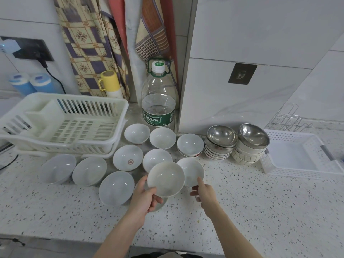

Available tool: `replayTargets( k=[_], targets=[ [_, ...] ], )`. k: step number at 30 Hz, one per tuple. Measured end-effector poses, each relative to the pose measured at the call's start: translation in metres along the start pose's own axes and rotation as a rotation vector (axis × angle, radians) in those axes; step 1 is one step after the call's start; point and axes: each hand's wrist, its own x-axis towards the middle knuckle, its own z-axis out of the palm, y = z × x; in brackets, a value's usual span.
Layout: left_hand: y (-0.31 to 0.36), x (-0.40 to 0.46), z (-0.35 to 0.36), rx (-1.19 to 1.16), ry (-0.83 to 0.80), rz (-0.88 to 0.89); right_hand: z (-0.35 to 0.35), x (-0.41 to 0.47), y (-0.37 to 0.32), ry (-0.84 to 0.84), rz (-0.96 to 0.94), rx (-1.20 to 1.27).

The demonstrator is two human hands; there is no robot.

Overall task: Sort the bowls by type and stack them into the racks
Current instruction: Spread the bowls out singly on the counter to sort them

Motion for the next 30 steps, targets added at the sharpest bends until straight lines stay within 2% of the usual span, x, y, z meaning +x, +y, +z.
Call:
replayTargets(
  k=[7, 11, 13, 16, 20, 25, 30],
  targets=[
    [-0.006, -0.003, 0.027, 0.170, -0.082, 0.068, -0.020, -0.030, 0.028, 0.012, -0.211, 0.124],
    [-0.017, -0.007, 0.037, 0.226, -0.114, 0.065, -0.026, -0.043, 0.034, -0.074, -0.341, 0.089],
    [-0.022, -0.007, 0.040, 0.248, -0.130, 0.065, -0.027, -0.046, 0.036, -0.076, -0.386, -0.005],
    [-0.029, -0.008, 0.043, 0.303, -0.166, 0.059, -0.028, -0.047, 0.043, -0.033, -0.384, -0.142],
    [-0.037, -0.011, 0.042, 0.414, -0.233, 0.038, -0.027, -0.050, 0.054, 0.034, -0.362, -0.206],
    [-0.046, -0.018, 0.039, 0.532, -0.351, 0.017, -0.028, -0.047, 0.066, 0.026, -0.356, -0.254],
    [-0.049, -0.018, 0.041, 0.472, -0.376, 0.156, -0.026, -0.044, 0.072, 0.003, -0.334, -0.269]
  ],
)
